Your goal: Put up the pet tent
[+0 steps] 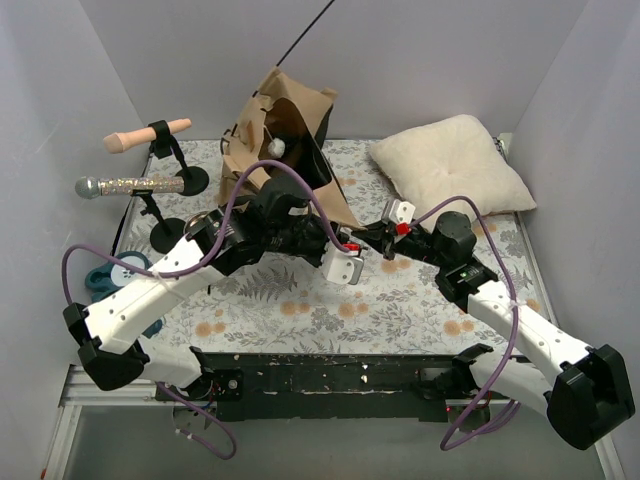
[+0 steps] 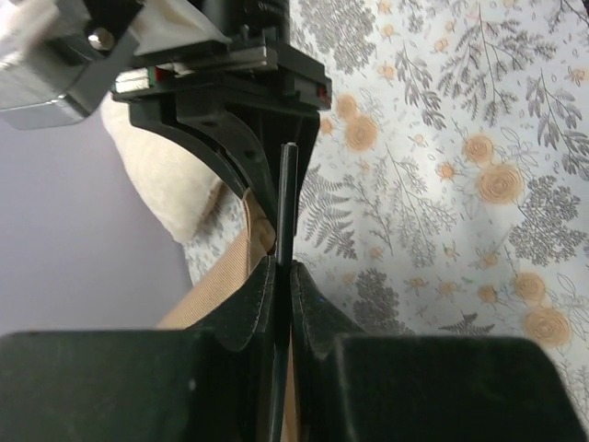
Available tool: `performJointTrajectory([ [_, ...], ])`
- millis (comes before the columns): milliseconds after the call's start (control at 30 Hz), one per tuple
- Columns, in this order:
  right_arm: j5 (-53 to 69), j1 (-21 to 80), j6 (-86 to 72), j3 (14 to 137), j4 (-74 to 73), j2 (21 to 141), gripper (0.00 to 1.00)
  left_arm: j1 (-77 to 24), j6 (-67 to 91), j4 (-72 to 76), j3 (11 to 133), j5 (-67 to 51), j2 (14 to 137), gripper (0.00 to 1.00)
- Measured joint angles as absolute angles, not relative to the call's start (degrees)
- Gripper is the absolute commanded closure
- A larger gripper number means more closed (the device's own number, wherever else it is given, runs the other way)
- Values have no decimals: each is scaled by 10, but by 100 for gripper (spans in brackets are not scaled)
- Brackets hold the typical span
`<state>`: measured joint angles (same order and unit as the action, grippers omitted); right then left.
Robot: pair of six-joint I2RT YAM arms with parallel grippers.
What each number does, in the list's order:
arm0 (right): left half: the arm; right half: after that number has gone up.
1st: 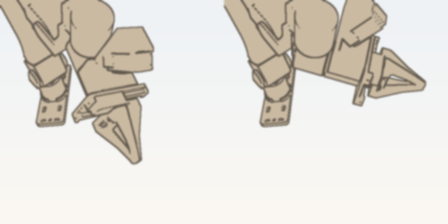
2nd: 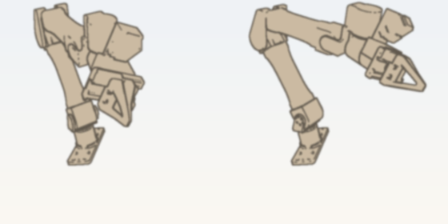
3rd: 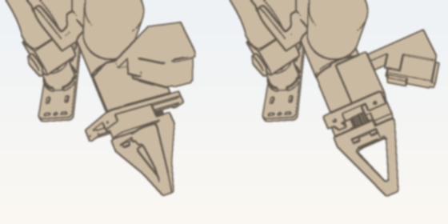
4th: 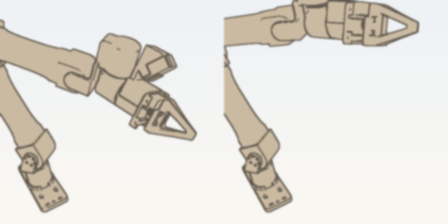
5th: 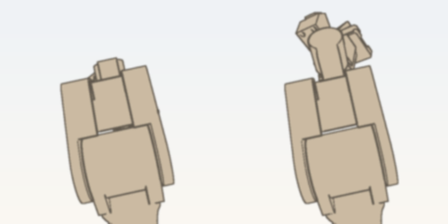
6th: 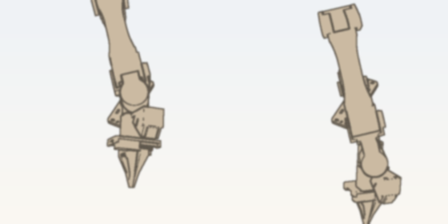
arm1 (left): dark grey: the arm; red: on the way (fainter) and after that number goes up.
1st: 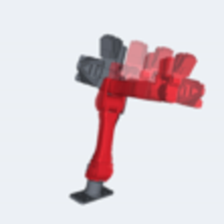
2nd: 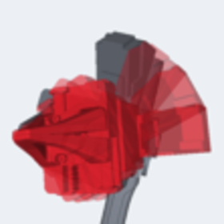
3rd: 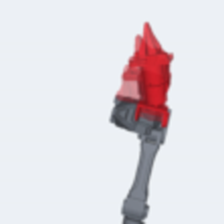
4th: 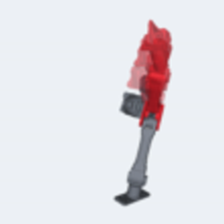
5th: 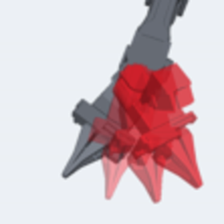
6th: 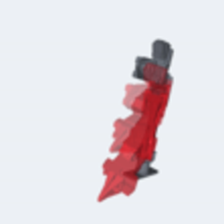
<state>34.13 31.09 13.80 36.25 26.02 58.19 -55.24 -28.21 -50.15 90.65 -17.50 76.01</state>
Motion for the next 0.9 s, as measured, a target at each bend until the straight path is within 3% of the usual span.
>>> performJointTrajectory([
  [900, 293, 304, 251, 343, 150, 510, 99, -553, -140, -482, 904, -90, 848, 100],
])
